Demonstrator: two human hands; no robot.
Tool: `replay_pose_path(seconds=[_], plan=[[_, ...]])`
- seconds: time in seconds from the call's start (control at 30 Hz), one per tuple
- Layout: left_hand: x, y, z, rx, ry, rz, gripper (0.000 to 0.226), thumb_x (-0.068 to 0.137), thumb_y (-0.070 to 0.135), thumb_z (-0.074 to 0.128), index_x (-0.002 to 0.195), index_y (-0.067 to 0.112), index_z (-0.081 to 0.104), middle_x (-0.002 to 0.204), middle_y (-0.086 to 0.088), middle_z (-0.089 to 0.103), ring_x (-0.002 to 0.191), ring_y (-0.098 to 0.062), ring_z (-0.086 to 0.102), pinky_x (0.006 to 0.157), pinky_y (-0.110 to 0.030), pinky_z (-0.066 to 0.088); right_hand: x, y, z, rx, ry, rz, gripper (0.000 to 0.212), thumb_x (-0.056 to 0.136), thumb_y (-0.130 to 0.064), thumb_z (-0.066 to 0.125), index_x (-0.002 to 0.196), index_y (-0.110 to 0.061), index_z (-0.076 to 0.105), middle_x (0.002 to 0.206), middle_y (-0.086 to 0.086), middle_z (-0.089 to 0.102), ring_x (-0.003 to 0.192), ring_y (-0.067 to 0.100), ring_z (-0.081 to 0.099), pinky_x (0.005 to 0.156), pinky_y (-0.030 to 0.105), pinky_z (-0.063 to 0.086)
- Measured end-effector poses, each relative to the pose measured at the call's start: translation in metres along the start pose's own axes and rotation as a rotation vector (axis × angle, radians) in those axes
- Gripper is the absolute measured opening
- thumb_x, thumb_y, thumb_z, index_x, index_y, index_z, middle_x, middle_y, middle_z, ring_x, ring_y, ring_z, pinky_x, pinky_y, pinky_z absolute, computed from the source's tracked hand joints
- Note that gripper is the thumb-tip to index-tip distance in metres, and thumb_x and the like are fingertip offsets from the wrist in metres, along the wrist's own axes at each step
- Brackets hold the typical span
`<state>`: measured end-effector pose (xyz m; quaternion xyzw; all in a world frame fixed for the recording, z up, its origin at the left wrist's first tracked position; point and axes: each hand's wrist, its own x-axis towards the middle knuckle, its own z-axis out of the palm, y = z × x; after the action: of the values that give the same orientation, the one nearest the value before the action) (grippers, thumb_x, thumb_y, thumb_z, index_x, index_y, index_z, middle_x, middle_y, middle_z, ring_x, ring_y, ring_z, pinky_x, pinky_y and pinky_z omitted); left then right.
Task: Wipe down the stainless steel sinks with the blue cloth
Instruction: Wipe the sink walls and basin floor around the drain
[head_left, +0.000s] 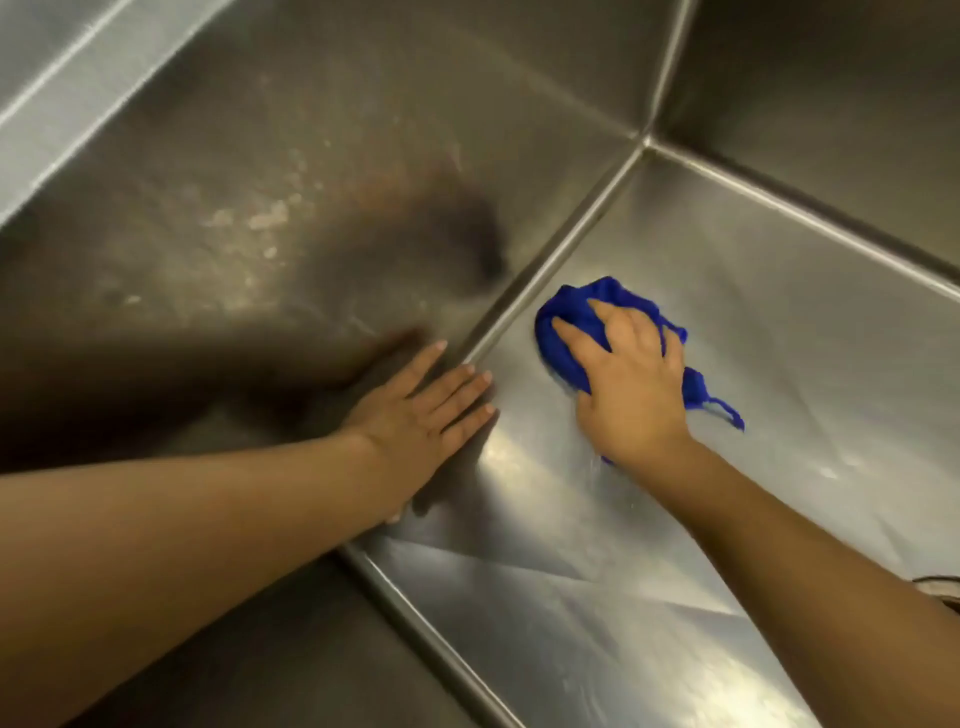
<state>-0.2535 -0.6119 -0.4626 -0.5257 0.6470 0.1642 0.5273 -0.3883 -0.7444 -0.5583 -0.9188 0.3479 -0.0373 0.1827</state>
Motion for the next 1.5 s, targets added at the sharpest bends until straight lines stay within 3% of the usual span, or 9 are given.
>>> replay_pose_path(seconds=[0.13,0.3,0.5,0.6,0.67,0.8,1.03,1.3,1.5], plan=[[-0.009,-0.003,-0.006,0.160,0.003,0.009,0.082,0.100,0.037,0.034,0.146,0.003,-0.025,0.151,-0.025,-0.031,0.140,-0.038,-0.027,0.102,-0.058,-0.024,-0.001,-0.004,0.001,-0.027,-0.085,-0.080,0.072,0.081,-0.012,0.063,0.144,-0.035,0.038,0.152,0.005,0.028,0.140,0.032,0.023,0.113,0.057,0.012],[-0.015,-0.013,0.004,0.299,0.019,-0.107,0.072,0.103,0.027,0.029,0.146,0.004,-0.025,0.152,-0.022,-0.031,0.141,-0.040,-0.026,0.084,-0.058,-0.032,0.058,-0.014,-0.012,0.097,-0.093,0.242,0.070,0.088,-0.017,0.057,0.148,-0.038,0.026,0.157,0.003,0.011,0.142,0.031,0.010,0.115,0.055,0.006],[-0.027,-0.009,0.011,0.372,-0.033,-0.164,0.070,0.103,0.031,0.025,0.146,0.003,-0.023,0.153,-0.022,-0.028,0.143,-0.037,-0.023,0.093,-0.060,-0.028,-0.031,-0.042,0.023,0.050,-0.116,-0.267,0.074,0.057,-0.011,0.080,0.126,-0.030,0.061,0.134,0.008,0.053,0.121,0.036,0.045,0.098,0.061,0.033],[-0.035,-0.009,0.007,0.398,-0.060,-0.177,0.073,0.103,0.034,0.025,0.144,0.000,-0.025,0.152,-0.024,-0.030,0.142,-0.038,-0.024,0.103,-0.060,-0.023,-0.030,-0.039,0.014,-0.018,-0.168,-0.378,0.072,0.075,-0.018,0.070,0.139,-0.038,0.044,0.149,0.002,0.035,0.134,0.031,0.034,0.107,0.055,0.024],[-0.037,-0.011,0.004,0.396,-0.060,-0.166,0.074,0.102,0.035,0.024,0.145,-0.001,-0.024,0.151,-0.024,-0.030,0.142,-0.039,-0.025,0.103,-0.060,-0.022,-0.010,-0.028,0.008,0.008,-0.148,-0.196,0.068,0.088,-0.020,0.054,0.147,-0.041,0.026,0.155,-0.001,0.016,0.139,0.027,0.017,0.113,0.049,0.011],[-0.032,-0.014,-0.003,0.416,-0.053,-0.150,0.081,0.100,0.040,0.029,0.145,-0.002,-0.024,0.150,-0.025,-0.032,0.140,-0.040,-0.027,0.105,-0.060,-0.020,-0.002,-0.026,0.004,0.030,-0.054,0.074,0.069,0.084,-0.017,0.058,0.145,-0.037,0.032,0.152,0.004,0.023,0.135,0.032,0.021,0.112,0.054,0.013],[-0.023,-0.009,-0.007,0.259,0.043,-0.176,0.085,0.100,0.046,0.034,0.147,0.004,-0.023,0.153,-0.020,-0.029,0.144,-0.037,-0.021,0.097,-0.060,-0.026,-0.096,-0.018,0.020,0.003,-0.183,-0.542,0.071,0.054,-0.021,0.077,0.122,-0.034,0.061,0.130,0.004,0.058,0.113,0.033,0.055,0.090,0.056,0.044],[-0.005,-0.007,-0.022,-0.005,0.147,-0.125,0.100,0.090,0.061,0.042,0.147,0.017,-0.026,0.158,-0.009,-0.025,0.146,-0.026,-0.020,0.109,-0.058,-0.017,-0.026,0.041,-0.018,-0.046,0.011,0.130,0.066,0.083,-0.024,0.060,0.143,-0.040,0.036,0.152,0.004,0.027,0.131,0.034,0.028,0.102,0.051,0.024],[0.003,0.006,-0.030,-0.090,0.197,-0.062,0.100,0.090,0.066,0.038,0.144,0.021,-0.033,0.156,-0.004,-0.029,0.145,-0.025,-0.022,0.109,-0.057,-0.018,-0.136,0.039,0.005,-0.085,-0.067,-0.365,0.079,0.057,-0.031,0.079,0.130,-0.036,0.051,0.134,0.005,0.054,0.115,0.032,0.049,0.086,0.048,0.041]])
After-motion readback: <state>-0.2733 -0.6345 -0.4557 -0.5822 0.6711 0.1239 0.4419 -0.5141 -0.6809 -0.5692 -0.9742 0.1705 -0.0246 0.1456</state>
